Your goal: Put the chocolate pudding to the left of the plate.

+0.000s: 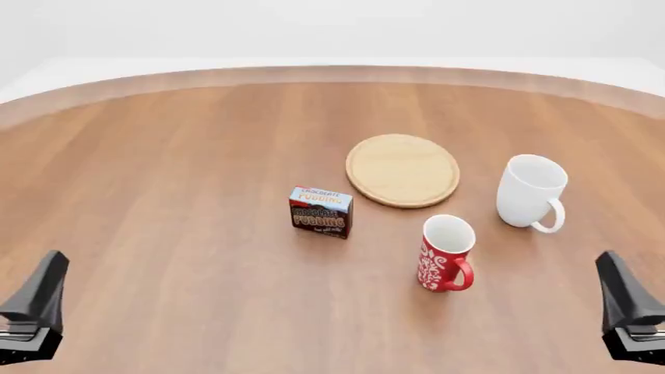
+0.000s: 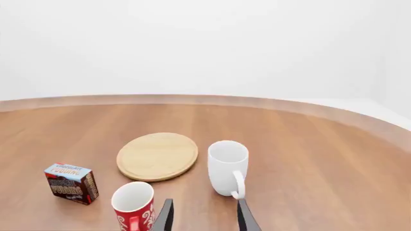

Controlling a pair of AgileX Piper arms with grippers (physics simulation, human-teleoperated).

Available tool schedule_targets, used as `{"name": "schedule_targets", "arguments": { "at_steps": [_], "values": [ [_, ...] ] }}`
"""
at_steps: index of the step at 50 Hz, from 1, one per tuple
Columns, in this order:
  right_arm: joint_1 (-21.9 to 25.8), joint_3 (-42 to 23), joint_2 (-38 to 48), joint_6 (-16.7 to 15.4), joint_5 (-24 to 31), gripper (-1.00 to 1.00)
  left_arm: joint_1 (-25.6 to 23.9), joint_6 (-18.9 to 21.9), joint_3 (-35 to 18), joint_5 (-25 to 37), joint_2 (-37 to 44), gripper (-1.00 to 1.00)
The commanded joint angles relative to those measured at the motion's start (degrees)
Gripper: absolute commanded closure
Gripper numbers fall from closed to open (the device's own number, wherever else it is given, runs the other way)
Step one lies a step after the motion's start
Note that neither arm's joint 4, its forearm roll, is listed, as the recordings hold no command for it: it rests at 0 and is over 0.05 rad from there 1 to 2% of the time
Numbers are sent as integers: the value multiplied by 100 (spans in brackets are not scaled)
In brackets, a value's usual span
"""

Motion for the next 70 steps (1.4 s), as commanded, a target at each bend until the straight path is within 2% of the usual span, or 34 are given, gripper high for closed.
{"name": "schedule_targets", "arguments": {
  "at_steps": [1, 15, 18, 22, 28, 29, 36, 41, 44, 45, 49, 51, 55, 57, 58, 65, 70],
  "values": [
    [33, -27, 11, 2, 30, -100, 0, 0, -15, -7, 26, -100],
    [-119, -206, 9, 78, 109, -100, 0, 0, -15, -7, 26, -100],
    [-222, -427, -3, 81, 246, -100, 0, 0, -15, -7, 26, -100],
    [-211, -1002, -6, -22, 735, -100, 0, 0, -15, -7, 26, -100],
    [-50, -1626, 3, -311, 1262, -100, 0, 0, -15, -7, 26, -100],
    [5, -1925, 165, -417, 1339, -100, 0, 0, -15, -7, 26, -100],
    [235, -2925, 1250, -984, 1279, -100, 0, 0, -15, -7, 26, -100],
    [357, -3482, 2007, -1394, 1259, -100, 0, 0, -15, -7, 26, -100],
    [403, -3683, 2228, -1463, 1280, -100, 0, 0, -15, -7, 26, -100],
    [487, -3893, 2500, -1639, 1308, -100, 0, 0, -15, -7, 26, -100],
    [728, -4270, 3033, -1981, 1375, -100, 0, 0, -15, -7, 26, -100],
    [801, -4453, 3245, -2052, 1436, -100, 0, 0, -15, -7, 26, -100],
    [1039, -4989, 3914, -2467, 1658, -100, 0, 0, -15, -7, 26, -100],
    [1094, -5137, 4082, -2527, 1720, -100, 0, 0, -15, -7, 26, -100],
    [1268, -5258, 4305, -2635, 1800, -100, 0, 0, -15, -7, 26, -100],
    [1480, -5718, 5173, -3047, 2050, -100, 0, 0, -15, -7, 26, -100],
    [1725, -6074, 5670, -3094, 2337, -100, 0, 0, -15, -7, 26, -100]
  ]
}}
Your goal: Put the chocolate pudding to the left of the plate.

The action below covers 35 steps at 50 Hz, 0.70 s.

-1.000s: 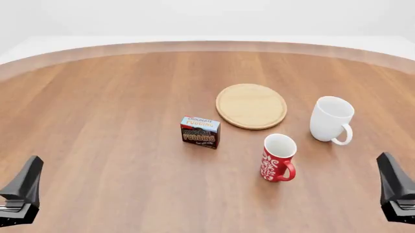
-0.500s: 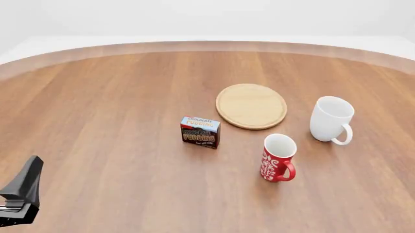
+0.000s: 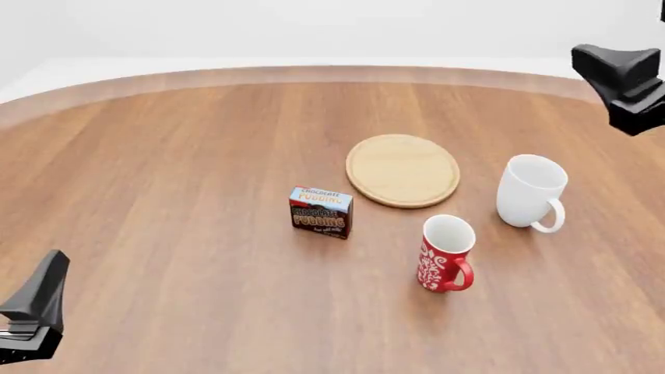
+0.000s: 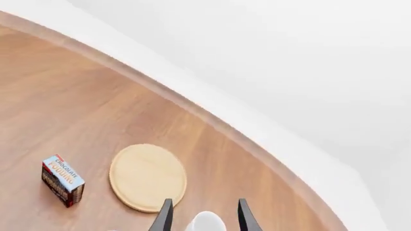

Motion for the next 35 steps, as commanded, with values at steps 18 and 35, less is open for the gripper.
{"name": "schedule_targets", "arguments": {
  "at_steps": [18, 35],
  "values": [
    [700, -1406, 2498, -555, 746, -100, 0, 0, 0, 0, 0, -100],
    [1106, -2145, 3489, -457, 1137, -100, 0, 0, 0, 0, 0, -100]
  ]
}}
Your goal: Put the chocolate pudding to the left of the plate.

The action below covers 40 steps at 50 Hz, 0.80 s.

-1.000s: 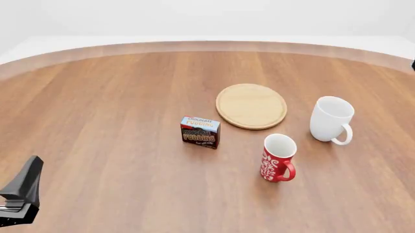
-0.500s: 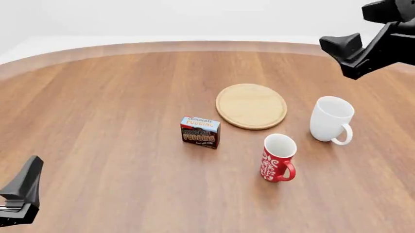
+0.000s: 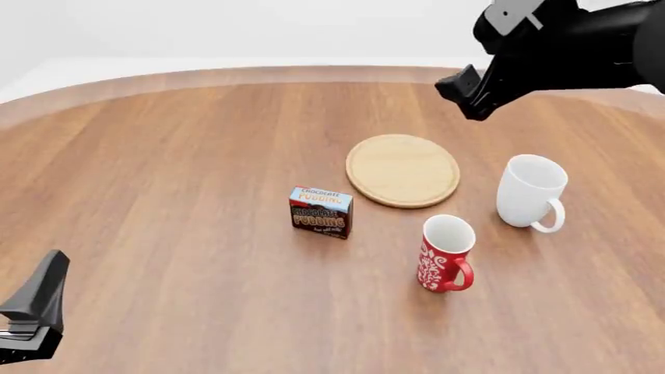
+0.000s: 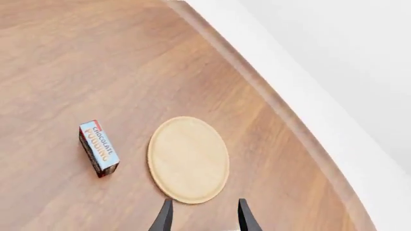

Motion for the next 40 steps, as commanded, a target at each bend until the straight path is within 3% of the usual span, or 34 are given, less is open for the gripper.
{"name": "schedule_targets", "arguments": {
  "at_steps": [1, 18, 40],
  "values": [
    [222, -444, 658, 39, 183, -100, 0, 0, 0, 0, 0, -100],
    [433, -802, 1376, 146, 220, -100, 0, 0, 0, 0, 0, -100],
    [776, -554, 1897, 227, -97, -100, 0, 0, 0, 0, 0, -100]
  ]
}}
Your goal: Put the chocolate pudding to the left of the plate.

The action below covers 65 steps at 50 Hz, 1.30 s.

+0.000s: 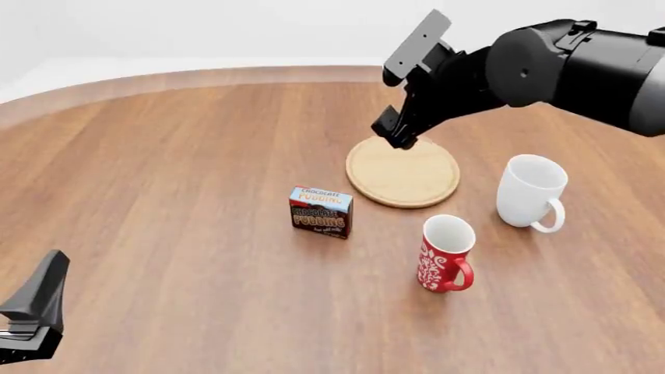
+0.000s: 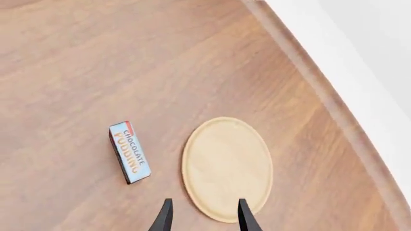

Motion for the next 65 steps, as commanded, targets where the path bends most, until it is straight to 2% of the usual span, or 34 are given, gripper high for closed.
{"name": "schedule_targets", "arguments": {
  "at_steps": [1, 20, 50, 65],
  "values": [
    [216, 158, 206, 105, -150, -100, 0, 0, 0, 0, 0, -100],
    [446, 272, 537, 232, -371, -100, 0, 0, 0, 0, 0, -100],
    [688, -72, 1123, 313, -426, -100, 0, 0, 0, 0, 0, -100],
    [907, -6, 1312, 435, -591, -100, 0, 0, 0, 0, 0, -100]
  ]
}}
